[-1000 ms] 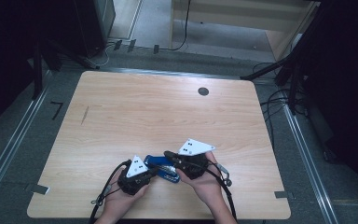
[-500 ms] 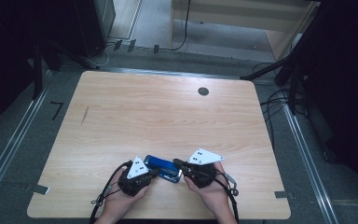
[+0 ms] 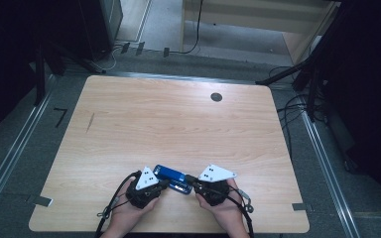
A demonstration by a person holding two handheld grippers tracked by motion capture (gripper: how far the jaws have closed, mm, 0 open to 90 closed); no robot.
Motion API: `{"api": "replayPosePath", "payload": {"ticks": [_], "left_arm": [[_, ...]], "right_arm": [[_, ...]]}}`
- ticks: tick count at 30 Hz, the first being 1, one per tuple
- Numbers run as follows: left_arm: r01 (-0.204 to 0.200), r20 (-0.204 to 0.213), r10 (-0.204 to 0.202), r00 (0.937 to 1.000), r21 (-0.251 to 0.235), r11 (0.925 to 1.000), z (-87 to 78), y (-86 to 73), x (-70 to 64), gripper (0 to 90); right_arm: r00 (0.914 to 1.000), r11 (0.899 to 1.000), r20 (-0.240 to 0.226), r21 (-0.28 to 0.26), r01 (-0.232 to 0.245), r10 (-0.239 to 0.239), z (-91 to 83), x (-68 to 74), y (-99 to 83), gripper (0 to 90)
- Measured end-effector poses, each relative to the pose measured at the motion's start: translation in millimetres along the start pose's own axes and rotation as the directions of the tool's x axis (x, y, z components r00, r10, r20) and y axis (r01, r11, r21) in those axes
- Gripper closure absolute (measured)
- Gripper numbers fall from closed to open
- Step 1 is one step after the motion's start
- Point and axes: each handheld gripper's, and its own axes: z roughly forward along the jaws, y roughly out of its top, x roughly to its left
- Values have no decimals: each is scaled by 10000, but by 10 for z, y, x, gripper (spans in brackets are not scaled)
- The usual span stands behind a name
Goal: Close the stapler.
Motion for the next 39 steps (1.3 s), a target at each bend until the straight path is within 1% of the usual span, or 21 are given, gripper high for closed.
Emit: {"api": "replayPosePath", "payload": {"ticks": [4,5,7,8,10,12,13,16,17,18,21,24,26,29,32,34,35,37,38,39], "left_arm": [[62,33,-62,10000,-23,10000,1,-1,4,900],[64,43,-64,10000,-41,10000,2,-1,6,900],[76,51,-76,10000,-36,10000,2,-1,8,900],[69,42,-69,10000,-41,10000,2,-1,7,900],[65,36,-65,10000,-56,10000,0,-1,8,900],[130,66,-129,9999,-99,9999,-6,-4,16,900],[177,82,-176,9998,-104,9998,-13,-5,18,900],[223,116,-221,9997,-192,9996,-25,-12,31,900],[235,129,-232,9996,-235,9994,-28,-16,32,900],[213,105,-211,9997,-228,9995,-37,-19,32,900],[279,156,-274,9995,-332,9991,-58,-32,43,900],[325,165,-319,9994,-392,9987,-92,-37,46,900],[433,189,-424,9989,-547,9976,-141,-32,55,900],[532,-5,-534,9986,-767,9956,-229,-37,92,900],[777,-217,-802,9965,-964,9923,-318,-67,162,900],[1012,-445,-1068,9933,-1137,9883,-385,-110,238,900],[1092,-609,-1172,9912,-1221,9865,-410,-131,274,850],[1304,-710,-1408,9875,-1339,9824,-467,-176,347,796],[1384,-764,-1502,9857,-1416,9802,-500,-198,380,775],[1443,-900,-1587,9832,-1491,9782,-533,-219,411,736]], "right_arm": [[10000,10000,-31,7,-94,94,-17,-14,-28,900],[9999,9999,-8,-39,-163,163,-12,-13,-56,900],[9988,9985,-100,-287,-474,472,-15,-27,-92,900],[9988,9984,-103,-326,-472,469,-14,-28,-96,900],[9997,9994,42,-230,-251,252,-10,-13,-79,900],[9994,9996,244,-139,-234,237,-8,15,-61,900],[9989,9993,341,-202,-309,316,-11,30,-67,900],[9976,9960,327,-673,-594,617,-54,24,-66,900],[9971,9959,472,-714,-562,597,-73,29,-55,900],[9967,9966,663,-702,-420,467,-82,38,-52,900],[9970,9944,544,-934,-502,555,-103,58,-83,900],[9967,9933,475,-977,-612,661,-109,83,-108,900],[9970,9936,408,-948,-612,653,-110,114,-122,900],[9971,9944,351,-840,-647,679,-99,154,-157,900],[9969,9949,330,-737,-687,713,-67,187,-206,900],[9968,9955,323,-640,-703,725,-45,205,-231,900],[9969,9959,357,-606,-678,700,-34,208,-241,900],[9965,9964,486,-526,-660,686,-12,212,-256,900],[9963,9964,500,-510,-672,698,-6,209,-263,900],[9963,9962,450,-514,-710,733,3,203,-271,900]]}}
